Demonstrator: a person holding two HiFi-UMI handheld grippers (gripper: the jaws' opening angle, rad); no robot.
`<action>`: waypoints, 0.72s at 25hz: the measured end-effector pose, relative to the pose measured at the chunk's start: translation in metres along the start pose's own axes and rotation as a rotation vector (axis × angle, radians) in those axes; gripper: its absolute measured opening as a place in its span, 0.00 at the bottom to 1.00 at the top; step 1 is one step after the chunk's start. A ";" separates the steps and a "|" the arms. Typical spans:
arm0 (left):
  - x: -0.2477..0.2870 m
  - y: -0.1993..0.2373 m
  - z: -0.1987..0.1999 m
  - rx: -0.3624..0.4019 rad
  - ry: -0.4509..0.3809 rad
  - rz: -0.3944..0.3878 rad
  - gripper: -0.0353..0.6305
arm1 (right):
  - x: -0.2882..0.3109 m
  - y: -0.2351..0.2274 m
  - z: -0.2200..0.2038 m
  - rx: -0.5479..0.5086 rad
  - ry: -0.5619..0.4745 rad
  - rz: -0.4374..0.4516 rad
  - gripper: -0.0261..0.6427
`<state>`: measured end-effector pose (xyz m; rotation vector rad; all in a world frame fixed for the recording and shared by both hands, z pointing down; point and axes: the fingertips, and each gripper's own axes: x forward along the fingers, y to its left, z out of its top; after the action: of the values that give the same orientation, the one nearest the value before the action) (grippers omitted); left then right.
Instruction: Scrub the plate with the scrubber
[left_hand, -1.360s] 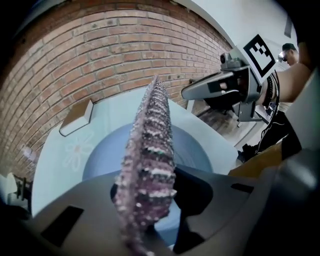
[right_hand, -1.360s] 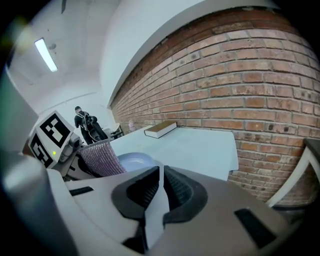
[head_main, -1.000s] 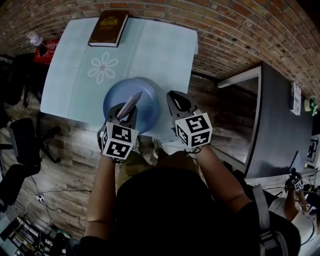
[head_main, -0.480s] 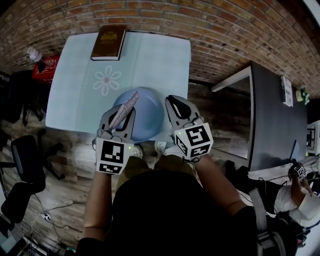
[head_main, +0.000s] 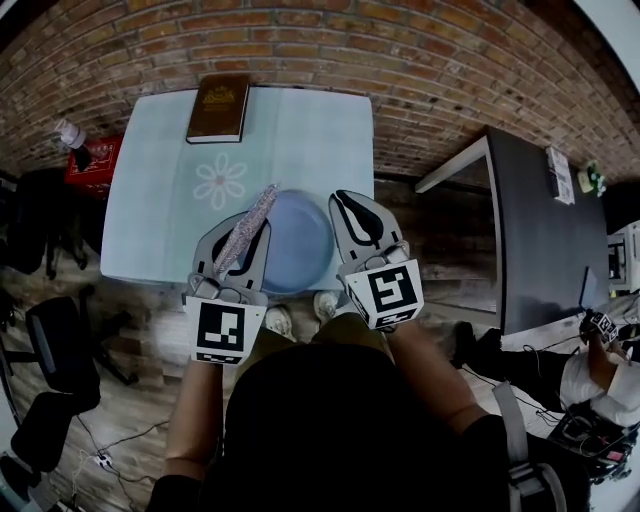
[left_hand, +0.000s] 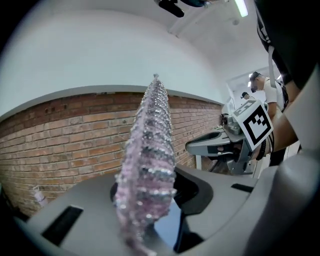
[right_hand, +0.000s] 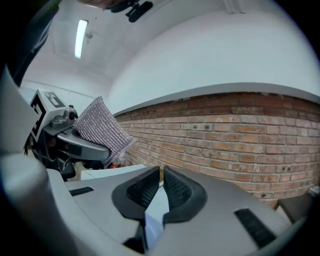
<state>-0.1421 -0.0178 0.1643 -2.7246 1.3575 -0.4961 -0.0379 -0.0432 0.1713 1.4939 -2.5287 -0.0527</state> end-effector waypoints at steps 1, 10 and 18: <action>-0.003 0.002 0.004 0.007 -0.012 0.001 0.17 | -0.001 0.002 0.008 -0.033 -0.024 -0.017 0.12; -0.024 0.008 0.038 0.064 -0.196 -0.019 0.17 | -0.018 0.023 0.053 -0.085 -0.191 -0.092 0.11; -0.033 0.008 0.038 0.079 -0.211 -0.035 0.17 | -0.025 0.030 0.058 -0.099 -0.199 -0.117 0.10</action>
<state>-0.1550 0.0000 0.1187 -2.6522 1.2148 -0.2484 -0.0635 -0.0113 0.1150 1.6703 -2.5413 -0.3565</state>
